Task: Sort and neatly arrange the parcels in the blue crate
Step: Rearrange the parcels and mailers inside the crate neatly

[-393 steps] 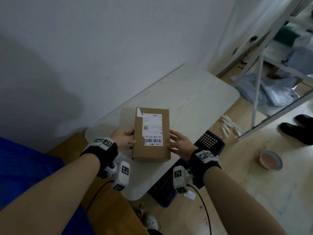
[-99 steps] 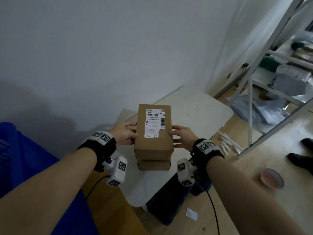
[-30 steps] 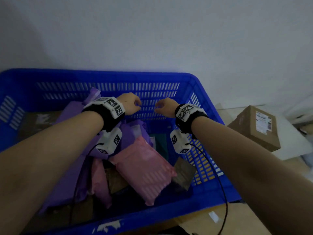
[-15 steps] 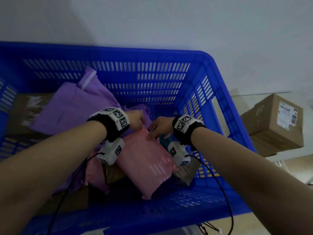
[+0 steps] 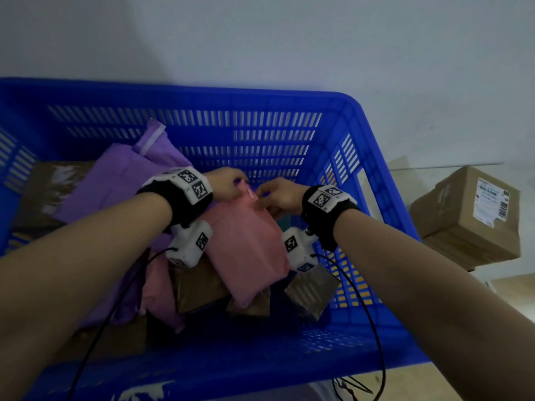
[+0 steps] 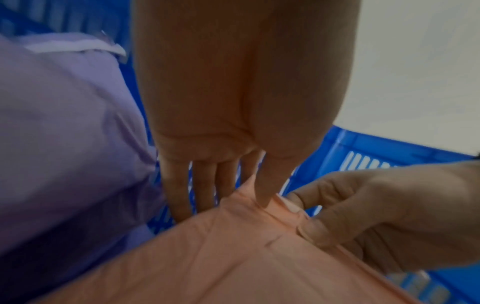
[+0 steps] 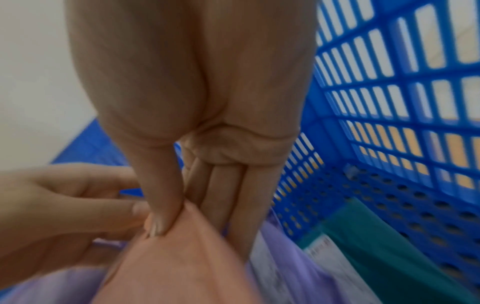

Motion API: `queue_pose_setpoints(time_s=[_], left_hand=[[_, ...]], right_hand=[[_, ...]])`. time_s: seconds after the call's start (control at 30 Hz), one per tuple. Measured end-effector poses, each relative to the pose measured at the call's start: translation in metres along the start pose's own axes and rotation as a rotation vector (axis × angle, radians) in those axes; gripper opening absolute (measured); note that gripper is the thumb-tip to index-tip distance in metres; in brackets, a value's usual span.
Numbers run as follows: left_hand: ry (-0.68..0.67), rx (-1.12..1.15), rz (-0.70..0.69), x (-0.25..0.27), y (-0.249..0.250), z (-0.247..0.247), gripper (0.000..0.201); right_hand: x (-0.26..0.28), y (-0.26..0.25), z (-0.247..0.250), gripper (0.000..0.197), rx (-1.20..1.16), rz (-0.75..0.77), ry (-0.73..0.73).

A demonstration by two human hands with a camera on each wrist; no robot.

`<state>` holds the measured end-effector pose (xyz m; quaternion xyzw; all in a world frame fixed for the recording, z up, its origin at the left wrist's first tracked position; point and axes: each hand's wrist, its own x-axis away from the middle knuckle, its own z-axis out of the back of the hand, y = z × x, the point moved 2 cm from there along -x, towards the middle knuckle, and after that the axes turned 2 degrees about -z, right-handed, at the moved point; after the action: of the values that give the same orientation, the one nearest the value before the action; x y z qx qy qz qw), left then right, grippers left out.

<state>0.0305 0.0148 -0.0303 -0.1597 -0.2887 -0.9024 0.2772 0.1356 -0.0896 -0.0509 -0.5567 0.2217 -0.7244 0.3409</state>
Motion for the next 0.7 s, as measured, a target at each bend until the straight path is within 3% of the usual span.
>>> queue_pose_setpoints(time_s=[0.1,0.3,0.43,0.53,0.7], left_hand=[[0.053,0.090,0.011,0.001,0.000,0.022,0.032],[0.126,0.203,-0.002,0.007,0.003,0.045,0.041],[0.265,0.205,-0.057,0.013,0.001,0.051,0.047],[0.308,0.171,-0.109,0.020,0.002,0.051,0.060],[0.184,0.026,-0.164,0.031,-0.003,0.043,0.099]], right_hand=[[0.009,-0.016,0.013,0.015,-0.072,0.048,0.061],[0.028,-0.033,0.027,0.016,-0.144,0.068,0.102],[0.038,-0.039,0.042,0.019,-0.238,0.112,0.240],[0.046,-0.045,0.051,0.018,-0.326,0.157,0.363],[0.054,-0.054,0.057,0.015,-0.483,0.173,0.493]])
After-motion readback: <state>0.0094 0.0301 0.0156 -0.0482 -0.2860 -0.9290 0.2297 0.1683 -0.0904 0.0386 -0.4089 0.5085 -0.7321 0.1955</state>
